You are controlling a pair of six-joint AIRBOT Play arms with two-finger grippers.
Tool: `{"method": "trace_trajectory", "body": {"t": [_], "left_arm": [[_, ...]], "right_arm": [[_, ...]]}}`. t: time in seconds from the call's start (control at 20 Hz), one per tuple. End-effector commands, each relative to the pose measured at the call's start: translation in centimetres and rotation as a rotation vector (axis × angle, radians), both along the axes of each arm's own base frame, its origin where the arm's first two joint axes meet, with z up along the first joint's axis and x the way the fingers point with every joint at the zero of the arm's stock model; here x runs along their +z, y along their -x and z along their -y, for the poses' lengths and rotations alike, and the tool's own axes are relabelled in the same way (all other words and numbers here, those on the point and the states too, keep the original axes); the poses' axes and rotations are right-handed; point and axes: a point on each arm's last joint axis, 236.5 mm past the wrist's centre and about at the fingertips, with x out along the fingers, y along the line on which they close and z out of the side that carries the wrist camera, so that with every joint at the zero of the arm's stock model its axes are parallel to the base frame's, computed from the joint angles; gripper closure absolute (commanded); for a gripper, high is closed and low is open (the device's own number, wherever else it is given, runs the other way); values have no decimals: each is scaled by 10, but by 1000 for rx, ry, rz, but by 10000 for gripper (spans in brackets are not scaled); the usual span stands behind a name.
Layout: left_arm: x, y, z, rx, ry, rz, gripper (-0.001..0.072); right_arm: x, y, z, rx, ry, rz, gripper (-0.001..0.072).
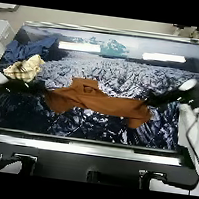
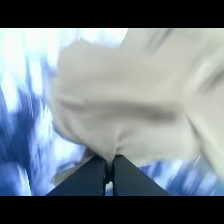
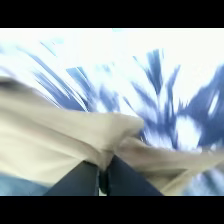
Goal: Fold the clothes and pants, and hang the long-sleeved shirts on hangers.
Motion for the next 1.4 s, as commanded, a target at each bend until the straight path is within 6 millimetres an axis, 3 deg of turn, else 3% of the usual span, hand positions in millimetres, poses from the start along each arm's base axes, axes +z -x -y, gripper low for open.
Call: {"method": "trace_trajectory", "body": {"t": [0.0,0.05,0.1,0.15,0.2,0.25,0.35,0.45,0.55,0.6,0.65,0.75,0.95,1.1,1.2,1.35], "left_arm": [[202,-28,-58,134,-121,502,681],[267,-16,-67,169,-159,653,681],[331,6,-70,197,-197,806,681],[382,32,-65,213,-224,936,681],[428,63,-57,225,-245,1062,681],[461,94,-48,234,-250,1162,681],[511,154,-33,263,-255,1348,680],[543,203,-24,295,-262,1490,681],[557,229,-19,309,-265,1560,681],[553,228,-18,299,-269,1545,681],[542,219,-17,280,-273,1496,681],[490,177,-17,216,-269,1294,681],[307,80,-33,138,-179,764,681],[179,28,-33,151,-94,544,681],[107,0,-18,148,-67,454,680],[24,-25,11,100,-55,312,680]], "right_arm": [[189,-48,52,-113,124,531,676],[255,-42,60,-148,162,699,676],[308,-26,61,-163,192,830,676],[355,-4,56,-159,232,952,675],[387,20,49,-149,255,1038,675],[410,45,42,-149,265,1099,675],[439,87,28,-141,282,1176,675],[457,120,19,-138,291,1230,675],[457,139,11,-121,294,1224,674],[443,142,8,-105,282,1166,674],[416,142,5,-87,254,1050,675],[333,146,0,-38,184,693,676],[155,162,-3,33,48,92,676],[33,143,-17,-61,-97,-34,676],[-17,112,-25,-141,-194,-9,676],[-56,53,-14,-296,-267,39,675]]}}
